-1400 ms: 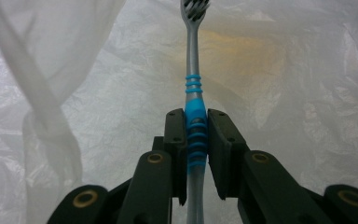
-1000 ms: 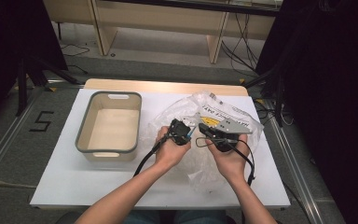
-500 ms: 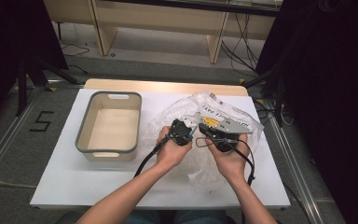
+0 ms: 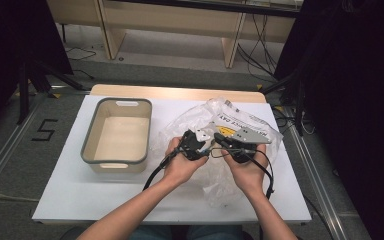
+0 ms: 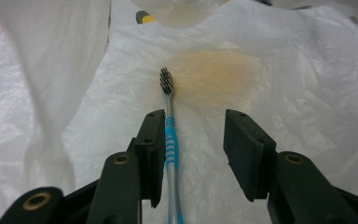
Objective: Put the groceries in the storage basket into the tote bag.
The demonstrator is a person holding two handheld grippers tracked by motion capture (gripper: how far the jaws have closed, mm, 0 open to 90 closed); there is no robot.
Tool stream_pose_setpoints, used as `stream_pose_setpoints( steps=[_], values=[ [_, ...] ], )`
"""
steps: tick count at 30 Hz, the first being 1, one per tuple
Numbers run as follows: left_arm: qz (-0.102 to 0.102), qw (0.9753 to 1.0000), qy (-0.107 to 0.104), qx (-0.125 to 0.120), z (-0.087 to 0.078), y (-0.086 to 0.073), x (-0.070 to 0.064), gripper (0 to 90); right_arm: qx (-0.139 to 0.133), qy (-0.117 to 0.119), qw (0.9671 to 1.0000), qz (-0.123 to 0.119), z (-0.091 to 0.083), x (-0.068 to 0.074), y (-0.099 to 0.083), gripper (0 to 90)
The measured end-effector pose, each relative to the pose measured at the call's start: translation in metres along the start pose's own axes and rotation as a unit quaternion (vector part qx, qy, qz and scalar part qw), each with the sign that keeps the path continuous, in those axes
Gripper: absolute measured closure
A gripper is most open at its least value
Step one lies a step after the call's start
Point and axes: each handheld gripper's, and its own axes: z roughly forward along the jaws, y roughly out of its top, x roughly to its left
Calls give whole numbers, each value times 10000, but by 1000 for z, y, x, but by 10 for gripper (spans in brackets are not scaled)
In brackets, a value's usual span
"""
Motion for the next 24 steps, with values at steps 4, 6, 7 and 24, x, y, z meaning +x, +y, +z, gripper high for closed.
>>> stream_pose_setpoints(
  steps=[4,6,7,24],
  values=[
    [42,9999,-32,-135,-23,-6,1,567,37,17,10000,4,-1,-1,-1,900],
    [77,9997,-49,-226,-38,-10,3,564,73,23,10000,0,-1,-1,-3,900],
    [53,9996,-60,-261,-43,-11,3,564,73,23,10000,0,-1,-1,-3,900],
    [-91,9995,77,-304,-76,-38,23,551,1153,689,9909,-7,4,5,-32,900]
  ],
)
